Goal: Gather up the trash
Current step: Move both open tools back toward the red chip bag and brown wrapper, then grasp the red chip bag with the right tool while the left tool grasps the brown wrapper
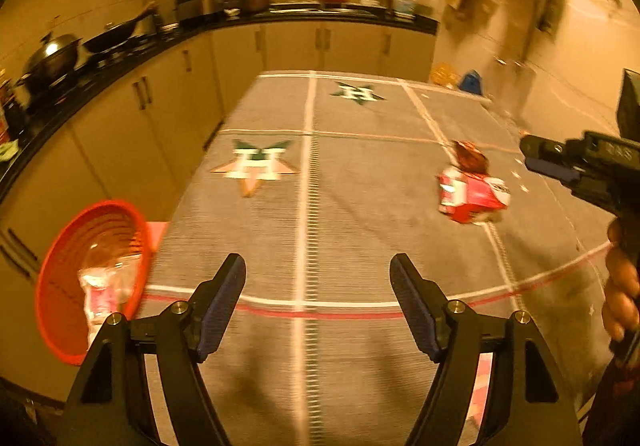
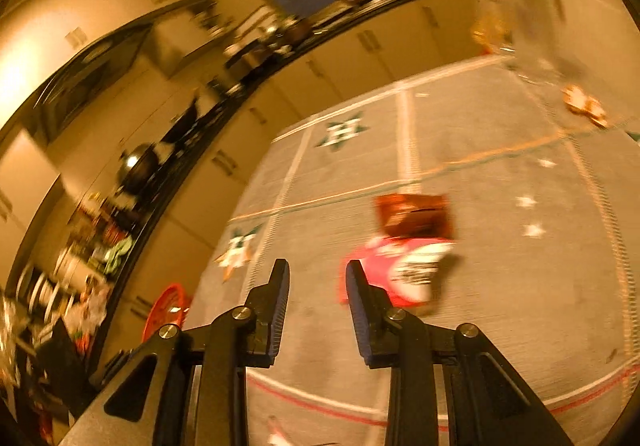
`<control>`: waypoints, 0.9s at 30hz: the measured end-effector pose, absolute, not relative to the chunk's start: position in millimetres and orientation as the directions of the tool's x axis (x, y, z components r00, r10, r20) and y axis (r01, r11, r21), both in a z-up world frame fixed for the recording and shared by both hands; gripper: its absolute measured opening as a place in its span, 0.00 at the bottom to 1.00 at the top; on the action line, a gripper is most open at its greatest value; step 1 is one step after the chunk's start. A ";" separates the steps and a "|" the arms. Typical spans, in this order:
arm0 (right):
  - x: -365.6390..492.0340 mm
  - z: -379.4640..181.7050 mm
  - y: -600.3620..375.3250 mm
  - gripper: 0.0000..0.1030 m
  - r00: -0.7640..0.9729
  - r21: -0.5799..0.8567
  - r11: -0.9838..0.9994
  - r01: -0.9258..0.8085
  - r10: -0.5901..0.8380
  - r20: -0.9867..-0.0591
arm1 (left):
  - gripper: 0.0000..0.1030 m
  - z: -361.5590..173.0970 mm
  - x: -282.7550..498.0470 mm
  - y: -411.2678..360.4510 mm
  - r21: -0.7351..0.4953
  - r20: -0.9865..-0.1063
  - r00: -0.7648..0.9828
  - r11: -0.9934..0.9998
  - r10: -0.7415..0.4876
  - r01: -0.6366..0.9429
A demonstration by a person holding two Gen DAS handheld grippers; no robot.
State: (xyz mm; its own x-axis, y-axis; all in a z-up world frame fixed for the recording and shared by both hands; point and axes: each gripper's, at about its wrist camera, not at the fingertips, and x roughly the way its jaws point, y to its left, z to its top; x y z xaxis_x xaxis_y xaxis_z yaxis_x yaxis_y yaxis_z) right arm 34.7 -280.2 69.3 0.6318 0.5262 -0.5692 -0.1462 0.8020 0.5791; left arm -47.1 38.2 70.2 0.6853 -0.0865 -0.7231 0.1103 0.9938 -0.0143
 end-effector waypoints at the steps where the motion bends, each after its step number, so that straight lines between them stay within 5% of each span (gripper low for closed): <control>1: 39.0 64.8 -293.7 0.31 0.632 0.586 0.802 -0.110 0.512 -0.582 | 0.71 68.9 -46.0 30.4 -0.010 -0.725 0.682 0.992 -0.093 0.125; 18: 95.0 -1.2 -303.8 0.33 0.447 0.704 0.710 -0.011 0.633 -0.632 | 0.72 63.8 -2.1 -8.0 -0.029 -0.752 0.642 0.981 -0.149 0.193; 22: 92.4 -1.1 -295.5 0.13 0.432 0.725 0.685 -0.074 0.677 -0.596 | 0.72 62.8 6.8 -11.9 -0.039 -0.758 0.634 0.981 -0.155 0.193; 27: 63.9 34.4 -301.7 0.10 0.519 0.686 0.705 -0.181 0.661 -0.543 | 0.72 64.4 17.9 -18.2 -0.059 -0.763 0.625 0.980 -0.168 0.190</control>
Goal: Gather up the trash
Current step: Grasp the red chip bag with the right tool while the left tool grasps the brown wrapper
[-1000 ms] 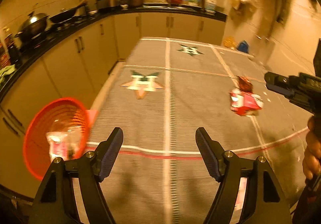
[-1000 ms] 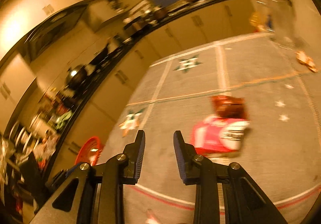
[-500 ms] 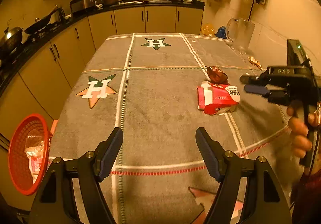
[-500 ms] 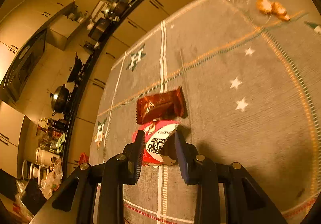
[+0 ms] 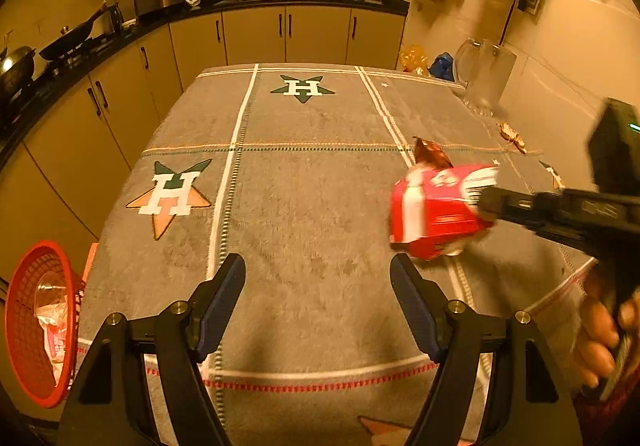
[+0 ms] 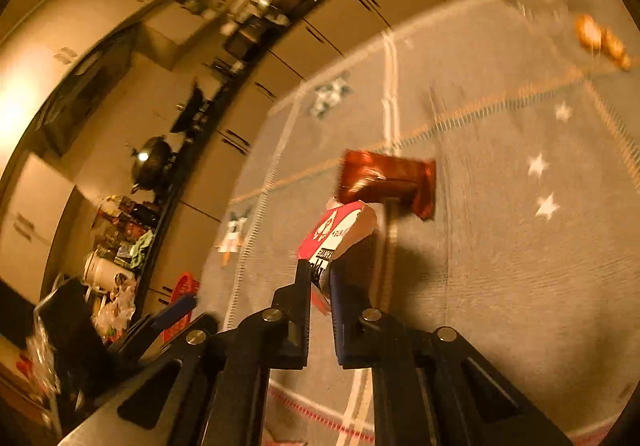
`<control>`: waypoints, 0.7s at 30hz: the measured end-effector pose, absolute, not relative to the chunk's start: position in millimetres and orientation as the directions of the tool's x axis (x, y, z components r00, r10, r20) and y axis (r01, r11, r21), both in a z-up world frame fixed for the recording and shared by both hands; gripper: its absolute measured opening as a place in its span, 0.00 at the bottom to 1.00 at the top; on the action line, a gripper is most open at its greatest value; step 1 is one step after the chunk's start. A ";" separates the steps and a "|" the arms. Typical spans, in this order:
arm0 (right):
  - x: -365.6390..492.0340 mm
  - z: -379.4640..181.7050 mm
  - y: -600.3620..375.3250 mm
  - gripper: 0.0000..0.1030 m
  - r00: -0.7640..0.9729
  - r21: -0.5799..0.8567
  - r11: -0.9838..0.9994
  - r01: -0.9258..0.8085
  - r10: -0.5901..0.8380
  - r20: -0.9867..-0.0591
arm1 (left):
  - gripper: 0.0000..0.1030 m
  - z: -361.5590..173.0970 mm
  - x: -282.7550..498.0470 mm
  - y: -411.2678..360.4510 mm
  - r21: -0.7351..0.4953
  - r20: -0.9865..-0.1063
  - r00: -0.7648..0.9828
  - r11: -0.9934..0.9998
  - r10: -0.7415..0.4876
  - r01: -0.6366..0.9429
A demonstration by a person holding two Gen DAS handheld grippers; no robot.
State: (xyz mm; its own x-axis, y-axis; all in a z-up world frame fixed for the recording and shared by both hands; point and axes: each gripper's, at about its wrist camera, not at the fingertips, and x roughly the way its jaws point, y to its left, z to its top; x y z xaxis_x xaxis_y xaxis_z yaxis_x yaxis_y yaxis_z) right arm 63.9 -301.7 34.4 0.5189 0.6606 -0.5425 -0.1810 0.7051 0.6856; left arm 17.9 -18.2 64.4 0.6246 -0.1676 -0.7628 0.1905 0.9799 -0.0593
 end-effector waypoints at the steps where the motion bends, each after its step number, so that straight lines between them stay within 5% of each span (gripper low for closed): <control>1: 54.0 45.6 -304.4 0.10 0.554 0.655 0.728 -0.205 0.638 -0.535 | 0.72 65.1 21.6 -20.0 -0.069 -0.765 0.620 0.980 -0.174 0.189; 5: 22.0 72.8 -322.0 0.10 0.651 0.611 0.756 -0.234 0.589 -0.479 | 0.72 71.0 36.8 -31.3 -0.104 -0.765 0.613 0.977 -0.198 0.186; 11: 2.0 90.3 -349.3 0.10 0.837 0.466 0.883 -0.063 0.301 -0.457 | 0.73 69.6 66.4 -61.8 -0.173 -0.771 0.588 0.969 -0.245 0.178; 21: 7.9 72.5 -369.2 0.10 0.841 0.548 0.836 -0.034 0.320 -0.436 | 0.74 37.0 133.7 -102.4 -0.302 -0.807 0.486 0.942 -0.335 0.148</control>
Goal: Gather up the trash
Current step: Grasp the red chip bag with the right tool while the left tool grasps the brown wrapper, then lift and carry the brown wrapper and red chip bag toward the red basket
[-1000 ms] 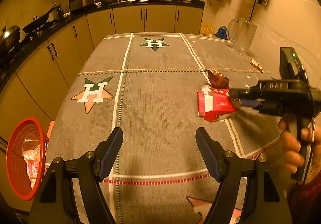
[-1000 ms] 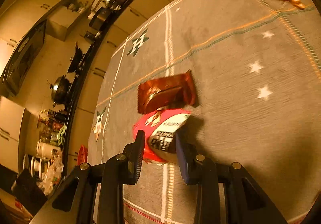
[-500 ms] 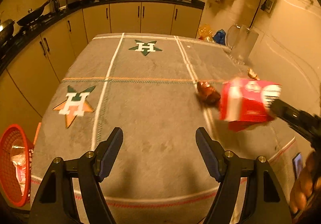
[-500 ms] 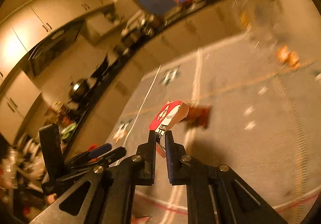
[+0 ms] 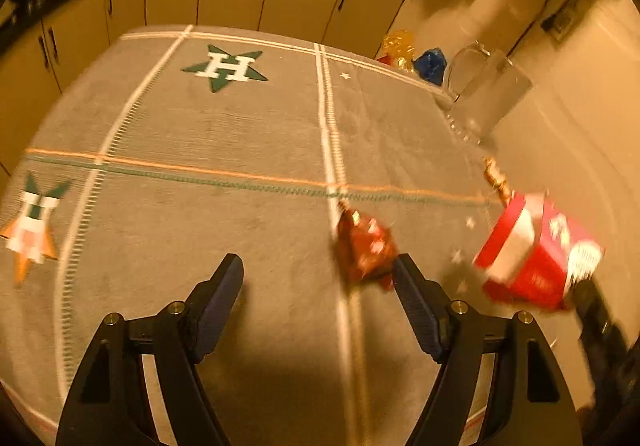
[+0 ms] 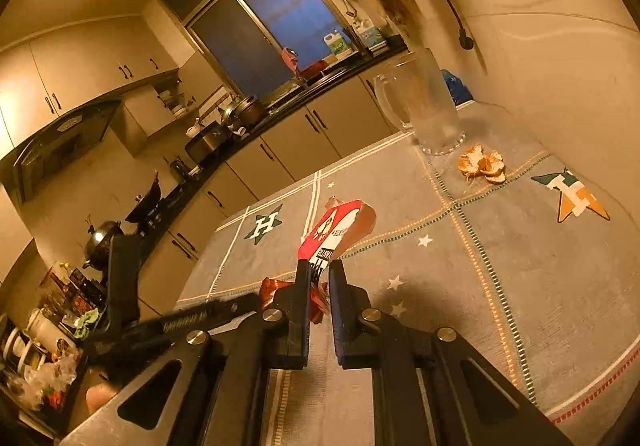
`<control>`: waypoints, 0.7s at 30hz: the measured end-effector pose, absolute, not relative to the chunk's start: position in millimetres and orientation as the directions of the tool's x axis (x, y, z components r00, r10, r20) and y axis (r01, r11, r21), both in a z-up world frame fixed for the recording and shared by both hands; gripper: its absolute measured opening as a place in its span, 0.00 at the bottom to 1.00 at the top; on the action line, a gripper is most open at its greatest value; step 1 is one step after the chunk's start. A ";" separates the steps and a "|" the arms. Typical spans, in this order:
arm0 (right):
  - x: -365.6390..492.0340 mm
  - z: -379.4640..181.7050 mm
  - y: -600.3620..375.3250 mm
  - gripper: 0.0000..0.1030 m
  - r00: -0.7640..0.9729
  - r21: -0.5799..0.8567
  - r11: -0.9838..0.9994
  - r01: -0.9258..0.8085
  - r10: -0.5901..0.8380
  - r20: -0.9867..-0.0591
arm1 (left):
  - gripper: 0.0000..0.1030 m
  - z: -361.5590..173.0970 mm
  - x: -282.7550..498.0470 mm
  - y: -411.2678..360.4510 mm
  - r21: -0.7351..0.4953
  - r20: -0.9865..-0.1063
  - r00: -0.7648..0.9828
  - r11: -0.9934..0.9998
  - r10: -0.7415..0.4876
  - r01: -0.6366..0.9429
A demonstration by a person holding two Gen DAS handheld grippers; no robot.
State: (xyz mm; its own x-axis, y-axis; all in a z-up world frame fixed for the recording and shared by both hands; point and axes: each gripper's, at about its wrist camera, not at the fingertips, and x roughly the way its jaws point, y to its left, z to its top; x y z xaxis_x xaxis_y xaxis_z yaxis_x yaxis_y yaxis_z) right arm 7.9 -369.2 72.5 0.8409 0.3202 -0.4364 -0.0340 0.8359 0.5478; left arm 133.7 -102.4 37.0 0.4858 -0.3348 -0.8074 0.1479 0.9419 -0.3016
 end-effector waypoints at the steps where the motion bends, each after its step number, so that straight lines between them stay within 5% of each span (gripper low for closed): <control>1: 7.8 72.0 -369.3 0.10 0.841 0.549 0.835 -0.033 0.319 -0.436 | 0.74 36.2 136.2 -105.5 -0.311 -0.803 0.485 0.938 -0.345 0.152; 8: 5.7 73.0 -372.6 0.10 0.846 0.551 0.834 -0.016 0.305 -0.437 | 0.73 15.2 154.9 -135.8 -0.285 -0.831 0.444 0.942 -0.334 0.175; 14: 7.0 69.2 -379.3 0.10 0.844 0.554 0.832 0.017 0.285 -0.454 | 0.31 10.1 150.3 -140.6 -0.322 -0.820 0.420 0.920 -0.389 0.223; 21: 5.7 68.8 -378.2 0.10 0.844 0.542 0.840 0.020 0.276 -0.459 | 0.31 18.6 128.5 -128.1 -0.271 -0.821 0.451 0.934 -0.351 0.234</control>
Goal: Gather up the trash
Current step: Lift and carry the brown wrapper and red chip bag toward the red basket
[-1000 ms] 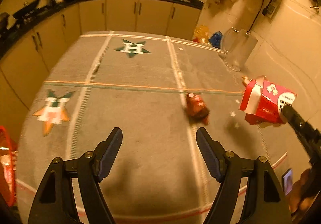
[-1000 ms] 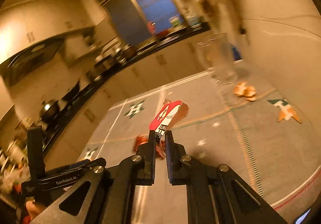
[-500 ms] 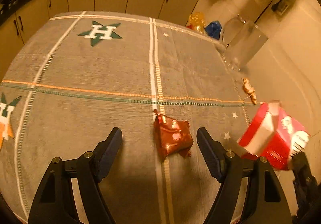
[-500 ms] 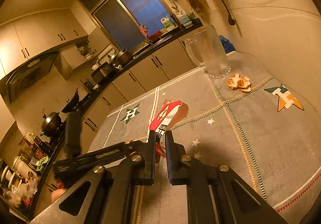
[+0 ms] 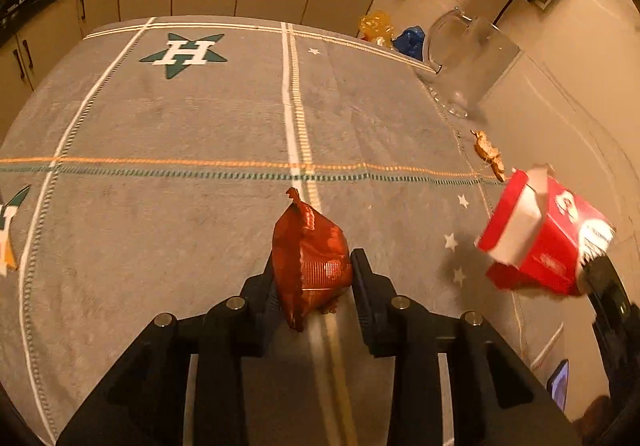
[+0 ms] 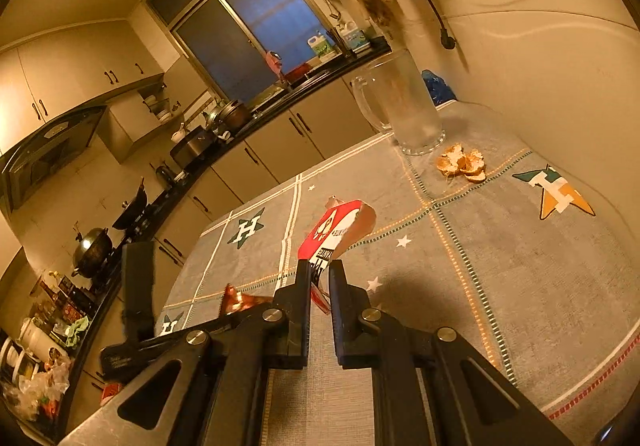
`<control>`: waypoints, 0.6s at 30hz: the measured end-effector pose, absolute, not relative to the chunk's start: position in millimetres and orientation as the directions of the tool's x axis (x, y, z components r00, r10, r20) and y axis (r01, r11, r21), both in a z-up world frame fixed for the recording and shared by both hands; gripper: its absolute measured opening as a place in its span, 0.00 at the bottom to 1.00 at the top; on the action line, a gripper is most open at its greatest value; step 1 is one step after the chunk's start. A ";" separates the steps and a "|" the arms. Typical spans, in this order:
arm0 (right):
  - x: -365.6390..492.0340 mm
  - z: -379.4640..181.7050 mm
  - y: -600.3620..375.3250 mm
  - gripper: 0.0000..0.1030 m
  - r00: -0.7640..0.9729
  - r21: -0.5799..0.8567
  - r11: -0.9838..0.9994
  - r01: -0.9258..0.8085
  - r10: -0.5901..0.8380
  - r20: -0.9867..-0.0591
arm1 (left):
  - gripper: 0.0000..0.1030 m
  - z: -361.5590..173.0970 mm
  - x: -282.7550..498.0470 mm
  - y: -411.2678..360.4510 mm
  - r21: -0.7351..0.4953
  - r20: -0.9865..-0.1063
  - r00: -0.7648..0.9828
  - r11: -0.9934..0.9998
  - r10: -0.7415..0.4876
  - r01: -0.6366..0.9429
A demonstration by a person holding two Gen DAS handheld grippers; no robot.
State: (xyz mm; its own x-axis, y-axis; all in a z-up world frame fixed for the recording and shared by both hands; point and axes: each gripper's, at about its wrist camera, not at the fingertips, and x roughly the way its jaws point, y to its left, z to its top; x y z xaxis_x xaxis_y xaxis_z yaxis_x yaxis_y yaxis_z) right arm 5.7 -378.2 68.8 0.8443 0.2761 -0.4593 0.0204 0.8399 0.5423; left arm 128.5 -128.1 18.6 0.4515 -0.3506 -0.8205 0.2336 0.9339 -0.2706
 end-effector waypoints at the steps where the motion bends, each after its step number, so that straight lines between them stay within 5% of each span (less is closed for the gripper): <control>1: 5.7 68.6 -377.5 0.10 0.844 0.539 0.842 0.019 0.276 -0.461 | 0.31 20.5 124.5 -125.6 -0.264 -0.819 0.458 0.935 -0.346 0.235; 18: 6.0 71.6 -347.3 0.10 0.826 0.472 0.875 -0.103 0.340 -0.450 | 0.31 69.0 52.2 -87.6 -0.200 -0.742 0.587 0.943 -0.324 0.267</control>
